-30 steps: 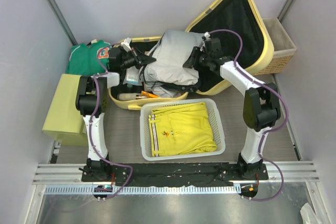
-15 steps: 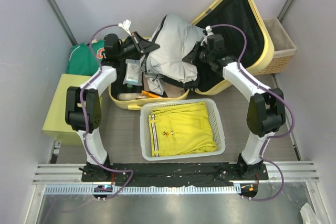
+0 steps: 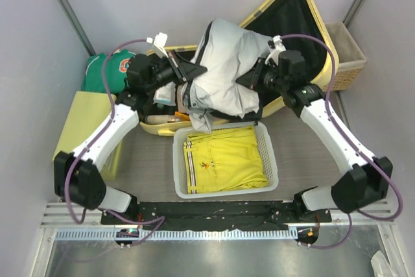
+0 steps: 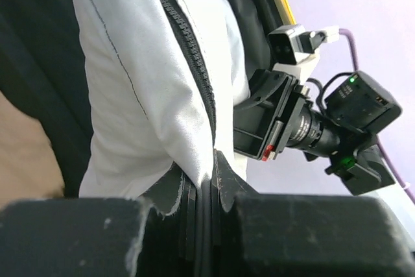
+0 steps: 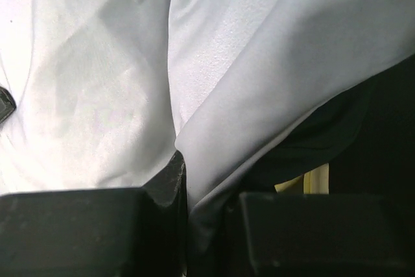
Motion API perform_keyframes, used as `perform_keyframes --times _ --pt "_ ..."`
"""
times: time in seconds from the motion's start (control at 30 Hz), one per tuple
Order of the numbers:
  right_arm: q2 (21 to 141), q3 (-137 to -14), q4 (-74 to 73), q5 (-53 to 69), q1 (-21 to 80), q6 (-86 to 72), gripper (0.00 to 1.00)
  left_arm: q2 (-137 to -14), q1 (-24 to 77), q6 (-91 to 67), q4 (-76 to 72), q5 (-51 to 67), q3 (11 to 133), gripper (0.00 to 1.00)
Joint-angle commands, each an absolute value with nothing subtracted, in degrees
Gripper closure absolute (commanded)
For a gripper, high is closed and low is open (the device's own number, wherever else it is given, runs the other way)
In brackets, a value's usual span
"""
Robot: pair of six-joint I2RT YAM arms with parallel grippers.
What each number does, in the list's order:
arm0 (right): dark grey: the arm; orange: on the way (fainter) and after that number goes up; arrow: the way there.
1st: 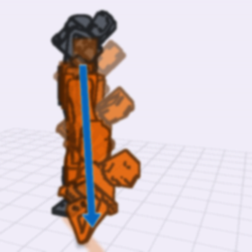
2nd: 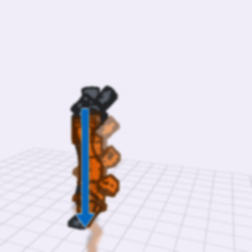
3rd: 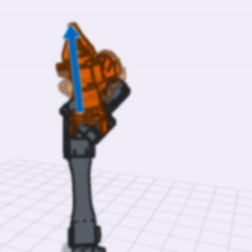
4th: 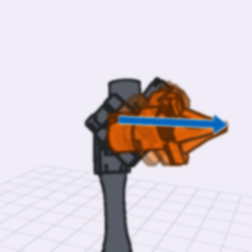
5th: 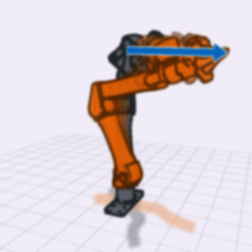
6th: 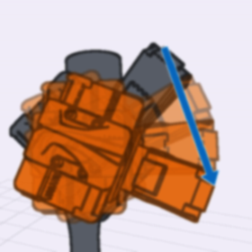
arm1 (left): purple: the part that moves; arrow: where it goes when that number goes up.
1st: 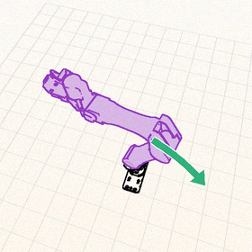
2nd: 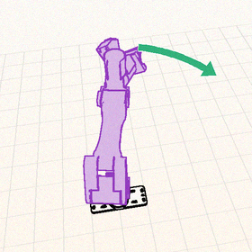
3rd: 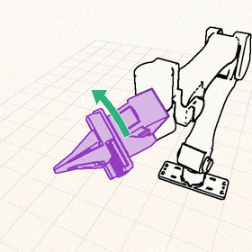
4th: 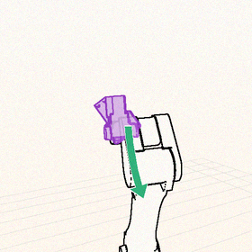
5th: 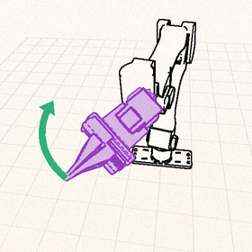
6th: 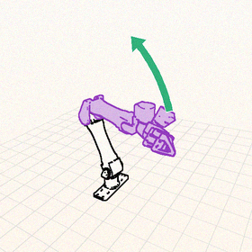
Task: Open, take out, and arrange the luggage
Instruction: Place the clothes in the bin.
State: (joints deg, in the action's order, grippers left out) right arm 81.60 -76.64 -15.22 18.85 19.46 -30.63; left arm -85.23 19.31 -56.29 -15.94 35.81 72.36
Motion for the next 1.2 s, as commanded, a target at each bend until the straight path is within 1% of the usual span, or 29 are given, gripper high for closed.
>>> perform_keyframes --times 0.0,0.1,0.23,0.33,0.4,0.5,0.57,0.67,0.7,0.73,0.77,0.83,0.87,0.9,0.93,0.97,1.03,1.07,1.1,1.17 --pt "70.6 -72.7 -18.1 20.3 20.1 -27.1 0.99 -73.8 28.1 -54.1 -10.6 27.2 66.9 1.0" --pt "65.3 -67.1 -20.8 20.0 20.2 -27.1 0.99 -70.2 32.1 -54.5 -9.1 24.8 61.4 1.0" --pt "56.1 -60.7 -24.0 21.1 20.3 -28.5 0.99 -65.1 35.8 -56.4 -7.4 24.4 53.3 1.0" --pt "52.3 -56.4 -26.8 21.9 21.4 -28.9 0.99 -62.9 40.1 -57.0 -6.7 22.4 49.0 1.0" --pt "49.0 -53.9 -28.5 20.7 22.1 -28.7 0.99 -61.7 41.1 -57.1 -5.7 22.4 47.2 1.0" --pt "45.4 -50.4 -30.1 20.4 22.8 -30.1 0.99 -60.6 41.2 -57.4 -6.5 23.5 42.6 1.0" --pt "44.4 -48.0 -28.0 20.4 23.9 -31.8 0.99 -61.5 40.5 -53.7 -2.9 23.4 42.8 1.0" --pt "44.6 -43.1 -22.0 19.7 27.9 -35.6 0.99 -63.7 38.3 -50.2 -0.6 27.4 44.4 1.0" --pt "46.2 -41.5 -20.6 19.0 29.4 -36.3 0.99 -65.3 37.5 -49.8 -0.4 29.2 44.6 1.0" --pt "47.1 -41.0 -18.4 16.8 33.1 -37.1 0.99 -66.0 35.0 -49.3 -0.2 30.7 44.6 1.0" --pt "48.2 -40.7 -17.7 15.7 34.7 -37.2 0.98 -66.5 33.8 -48.7 0.3 31.9 44.6 1.0" --pt "51.6 -41.0 -17.0 13.0 38.3 -37.4 0.91 -68.6 30.2 -45.2 3.7 36.0 45.5 1.0" --pt "52.5 -41.3 -17.1 12.4 39.0 -37.1 0.74 -69.5 29.1 -43.4 7.6 37.4 46.3 1.0" --pt "52.9 -42.1 -17.3 11.8 39.4 -36.8 0.61 -70.2 28.3 -39.3 10.0 38.5 48.1 1.0" --pt "53.3 -42.7 -18.3 10.7 39.5 -36.3 0.38 -71.8 26.9 -37.2 12.5 38.7 49.1 1.0" --pt "53.3 -43.3 -18.9 10.2 39.6 -34.7 0.29 -72.5 26.4 -34.7 18.0 38.6 50.4 1.0" --pt "53.2 -47.0 -23.3 8.8 39.6 -31.9 0.18 -74.1 25.1 -28.5 22.7 38.3 54.1 1.0" --pt "53.1 -48.8 -25.6 6.9 39.6 -30.4 0.15 -75.6 24.9 -27.1 26.1 38.4 55.2 1.0" --pt "53.2 -52.7 -27.7 6.1 39.6 -27.0 0.14 -76.5 24.6 -25.7 27.7 38.5 57.2 1.0" --pt "53.3 -56.4 -32.2 5.6 39.6 -23.7 0.12 -78.7 24.1 -21.6 31.4 39.3 58.9 1.0"
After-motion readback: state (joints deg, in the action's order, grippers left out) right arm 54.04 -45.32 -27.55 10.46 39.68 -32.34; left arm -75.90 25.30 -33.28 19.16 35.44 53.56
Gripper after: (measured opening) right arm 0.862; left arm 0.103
